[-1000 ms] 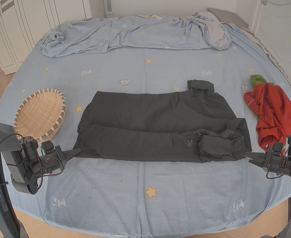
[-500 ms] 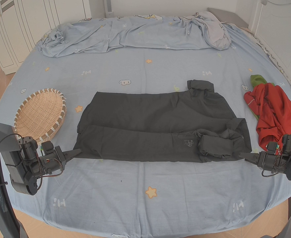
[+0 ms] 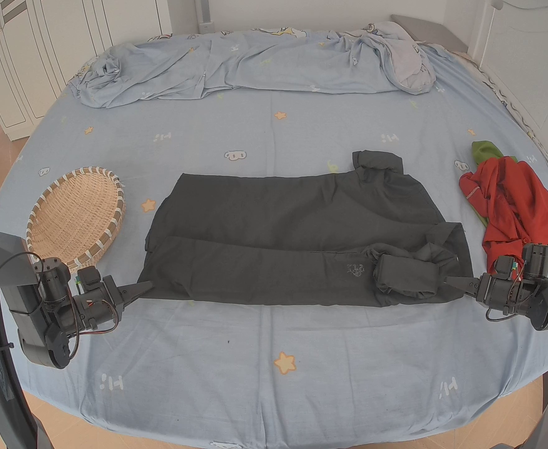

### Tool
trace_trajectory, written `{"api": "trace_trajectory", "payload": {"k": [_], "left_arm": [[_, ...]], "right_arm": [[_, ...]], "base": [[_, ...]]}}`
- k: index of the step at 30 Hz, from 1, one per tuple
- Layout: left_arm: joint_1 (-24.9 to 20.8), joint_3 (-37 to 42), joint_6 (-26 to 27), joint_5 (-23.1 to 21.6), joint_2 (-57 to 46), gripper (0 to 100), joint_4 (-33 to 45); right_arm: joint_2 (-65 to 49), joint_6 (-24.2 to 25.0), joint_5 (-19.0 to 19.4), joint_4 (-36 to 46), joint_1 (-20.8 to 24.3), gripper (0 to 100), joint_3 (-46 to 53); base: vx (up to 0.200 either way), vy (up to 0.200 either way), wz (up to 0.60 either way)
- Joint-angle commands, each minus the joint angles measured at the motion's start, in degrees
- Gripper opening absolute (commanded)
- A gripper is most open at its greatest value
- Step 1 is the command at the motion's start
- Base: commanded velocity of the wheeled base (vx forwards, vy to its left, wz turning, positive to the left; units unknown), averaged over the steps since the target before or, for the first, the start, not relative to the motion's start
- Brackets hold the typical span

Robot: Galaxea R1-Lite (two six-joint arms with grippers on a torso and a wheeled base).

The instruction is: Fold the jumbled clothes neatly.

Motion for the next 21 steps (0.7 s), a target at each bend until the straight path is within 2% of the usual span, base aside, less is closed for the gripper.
{"api": "trace_trajectory", "payload": {"k": [1,8,15,18,21], "left_arm": [[0.09,0.09,-0.03,0.02,0.02,0,-1.02],[0.96,1.50,0.06,-0.15,0.02,0,-1.02],[3.16,4.05,0.41,-1.03,-1.65,0,-1.02],[4.74,7.74,1.47,-5.07,-2.96,0,-1.02],[4.83,11.08,4.98,-5.78,-3.49,0,-1.02]], "right_arm": [[0.43,0.07,-0.04,-0.05,0.11,0,-0.06],[-0.01,0.07,-0.04,-0.05,-0.86,0,0.91],[-2.64,0.86,0.13,0.39,-4.29,0,3.28],[-5.72,1.92,0.13,0.39,-4.81,0,6.97],[-7.48,2.01,0.13,0.39,-4.29,0,9.61]], "base": [[0.000,0.000,0.00],[0.000,0.000,0.00],[0.000,0.000,0.00],[0.000,0.000,0.00],[0.000,0.000,0.00]]}}
